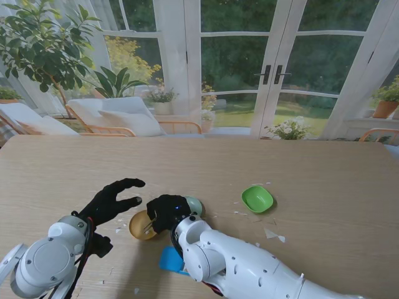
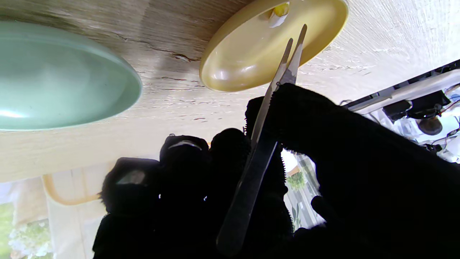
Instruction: Refill the pill box with tweezers
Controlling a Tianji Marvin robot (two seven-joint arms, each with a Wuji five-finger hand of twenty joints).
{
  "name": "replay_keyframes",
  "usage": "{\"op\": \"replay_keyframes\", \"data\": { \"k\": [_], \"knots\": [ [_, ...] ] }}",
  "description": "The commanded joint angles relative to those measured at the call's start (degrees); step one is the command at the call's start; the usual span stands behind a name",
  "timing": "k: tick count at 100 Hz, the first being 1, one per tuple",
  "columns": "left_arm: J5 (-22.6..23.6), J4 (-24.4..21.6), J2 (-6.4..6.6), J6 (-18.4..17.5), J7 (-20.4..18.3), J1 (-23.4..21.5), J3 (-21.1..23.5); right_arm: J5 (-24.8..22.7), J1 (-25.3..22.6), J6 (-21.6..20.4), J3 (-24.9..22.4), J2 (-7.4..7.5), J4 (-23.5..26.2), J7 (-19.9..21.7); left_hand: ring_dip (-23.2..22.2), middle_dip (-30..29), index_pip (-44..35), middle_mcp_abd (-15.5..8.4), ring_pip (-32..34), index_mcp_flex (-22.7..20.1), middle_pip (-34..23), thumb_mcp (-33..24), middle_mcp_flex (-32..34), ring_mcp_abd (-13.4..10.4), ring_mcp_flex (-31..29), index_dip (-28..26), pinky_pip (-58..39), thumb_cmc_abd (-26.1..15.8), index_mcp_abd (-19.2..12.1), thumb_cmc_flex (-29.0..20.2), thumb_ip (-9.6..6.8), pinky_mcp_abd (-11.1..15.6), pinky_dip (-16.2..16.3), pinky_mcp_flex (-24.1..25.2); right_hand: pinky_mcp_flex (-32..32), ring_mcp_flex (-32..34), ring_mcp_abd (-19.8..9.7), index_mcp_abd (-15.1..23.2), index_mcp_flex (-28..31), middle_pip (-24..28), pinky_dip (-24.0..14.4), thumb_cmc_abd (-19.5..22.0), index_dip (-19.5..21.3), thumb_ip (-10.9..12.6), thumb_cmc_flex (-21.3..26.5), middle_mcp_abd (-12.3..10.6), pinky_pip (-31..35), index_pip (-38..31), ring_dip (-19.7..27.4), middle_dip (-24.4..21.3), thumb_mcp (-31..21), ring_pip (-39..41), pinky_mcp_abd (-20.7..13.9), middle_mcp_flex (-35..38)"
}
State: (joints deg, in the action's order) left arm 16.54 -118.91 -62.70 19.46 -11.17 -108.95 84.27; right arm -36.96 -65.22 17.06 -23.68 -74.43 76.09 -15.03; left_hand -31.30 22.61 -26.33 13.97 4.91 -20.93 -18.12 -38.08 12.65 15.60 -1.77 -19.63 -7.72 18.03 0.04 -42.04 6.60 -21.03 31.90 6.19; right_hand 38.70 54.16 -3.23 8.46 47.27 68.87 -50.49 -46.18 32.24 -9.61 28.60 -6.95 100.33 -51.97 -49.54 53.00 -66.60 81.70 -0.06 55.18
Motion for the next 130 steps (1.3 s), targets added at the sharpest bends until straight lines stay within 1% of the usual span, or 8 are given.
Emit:
{"op": "replay_keyframes", "data": {
  "k": [1, 19, 37, 86, 94, 103, 118, 130],
  "knots": [
    [-0.04, -0.43, -0.18, 0.04, -0.65, -0.21, 0.03, -0.11, -0.5, -0.12, -0.21, 0.41, 1.54, 1.91, 0.22, -0.25, -0.05, -2.15, -0.64, 1.54, 0.65, 0.14, -0.95, -1.32, 1.26, 0.62, 1.42, 0.17, -2.52, 0.44, -1.67, 1.74, -0.22, -0.04, 0.44, 0.06, 0.14, 2.12, 0.59, 0.43, -1.17, 2.16, -0.16, 4.03, 2.82, -1.16, 3.05, -1.97, -0.01, 0.2, -1.92, 0.86, -0.94, -0.71],
    [-0.05, -0.42, -0.17, 0.09, -0.67, -0.19, 0.02, -0.17, -0.72, -0.23, -0.62, 1.47, 3.34, 4.07, 0.2, -0.23, -0.06, -2.2, -0.62, 1.5, 0.61, 0.19, -0.85, -1.29, 1.26, 0.63, 1.44, 0.19, -2.55, 0.5, -1.66, 1.74, -0.24, -0.04, 0.2, -0.18, 0.21, 2.01, 0.46, 0.41, -1.18, 2.29, -0.23, 4.07, 3.02, -1.1, 2.96, -1.92, -0.07, 0.26, -1.78, 0.88, -0.95, -0.84],
    [-0.13, -0.45, -0.19, -0.01, -0.63, -0.27, 0.13, -1.3, -0.35, 0.1, -0.23, 1.66, 3.05, 4.15, 0.19, -0.26, -0.07, -2.1, -0.62, 1.49, 0.67, 0.17, -0.94, -1.26, 1.27, 0.62, 1.45, 0.21, -2.52, 0.34, -1.67, 1.72, -0.26, -0.04, -0.05, -0.31, 0.23, 1.95, 0.35, 0.39, -1.22, 2.21, -0.43, 4.13, 3.21, -1.11, 2.84, -1.75, -0.12, 0.32, -1.64, 0.84, -0.95, -1.0],
    [-0.11, -0.43, -0.19, 0.16, -0.65, -0.24, 0.14, -0.38, 1.47, -0.87, 1.36, -0.36, -1.54, 1.94, 0.16, -0.25, -0.07, -2.04, -0.62, 1.46, 0.67, 0.17, -0.88, -1.21, 1.26, 0.62, 1.43, 0.23, -2.62, 0.33, -1.66, 1.71, -0.25, -0.04, 0.01, 0.02, 0.19, 2.26, 0.89, 0.73, -1.39, 1.54, -1.22, 4.19, 4.25, -1.14, 2.85, -1.74, -0.27, 0.71, -2.15, 1.04, -0.95, -0.58],
    [-0.12, -0.43, -0.19, 0.21, -0.66, -0.23, 0.13, -0.32, 1.65, -0.81, 1.53, -0.86, -2.45, 1.05, 0.17, -0.24, -0.06, -2.14, -0.63, 1.46, 0.66, 0.22, -0.87, -1.27, 1.27, 0.62, 1.43, 0.13, -2.56, 0.36, -1.65, 1.73, -0.25, -0.03, 0.42, 0.42, 0.12, 4.21, 2.22, 1.27, -1.57, 1.68, 0.91, 4.14, 4.58, -0.86, 3.18, -3.81, -0.57, 1.08, -2.85, 1.7, -0.85, -0.07],
    [-0.12, -0.43, -0.2, 0.27, -0.63, -0.21, 0.13, -0.32, 1.76, -0.49, 1.58, -1.24, -3.07, 0.31, 0.17, -0.23, -0.1, -2.04, -0.62, 1.4, 0.65, 0.19, -0.85, -1.29, 1.26, 0.6, 1.43, 0.24, -2.6, 0.31, -1.66, 1.74, -0.26, -0.04, 0.92, 0.9, -0.3, 6.47, 3.53, 2.3, -1.75, 1.48, 6.58, 4.15, 4.28, -0.71, 3.5, -4.61, -0.99, 2.57, -4.61, 2.58, -1.02, 0.23],
    [-0.12, -0.46, -0.21, 0.43, -0.56, -0.17, 0.1, 0.28, 1.67, -0.71, 1.3, -1.41, -3.24, 0.06, 0.16, -0.23, -0.09, -2.04, -0.62, 1.44, 0.65, 0.19, -0.82, -1.34, 1.25, 0.6, 1.43, 0.18, -2.49, 0.28, -1.65, 1.74, -0.26, -0.04, 1.41, 1.26, -1.06, 6.29, 3.87, 3.55, -1.79, 0.26, 11.58, 4.87, 3.44, -1.07, 3.91, -4.62, -1.37, 4.86, -8.06, 3.51, -1.25, 0.28],
    [-0.09, -0.43, -0.21, 0.38, -0.58, -0.14, 0.11, 0.44, 1.58, -0.77, 1.17, -1.39, -3.09, 0.06, 0.18, -0.23, -0.11, -2.04, -0.63, 1.43, 0.65, 0.19, -0.83, -1.32, 1.25, 0.6, 1.44, 0.21, -2.52, 0.31, -1.66, 1.77, -0.26, -0.04, 1.67, 1.46, -1.29, 5.85, 3.88, 3.9, -1.88, 0.08, 13.26, 5.17, 2.93, -1.25, 4.16, -4.65, -1.51, 5.69, -9.33, 3.74, -1.31, 0.31]
  ]
}}
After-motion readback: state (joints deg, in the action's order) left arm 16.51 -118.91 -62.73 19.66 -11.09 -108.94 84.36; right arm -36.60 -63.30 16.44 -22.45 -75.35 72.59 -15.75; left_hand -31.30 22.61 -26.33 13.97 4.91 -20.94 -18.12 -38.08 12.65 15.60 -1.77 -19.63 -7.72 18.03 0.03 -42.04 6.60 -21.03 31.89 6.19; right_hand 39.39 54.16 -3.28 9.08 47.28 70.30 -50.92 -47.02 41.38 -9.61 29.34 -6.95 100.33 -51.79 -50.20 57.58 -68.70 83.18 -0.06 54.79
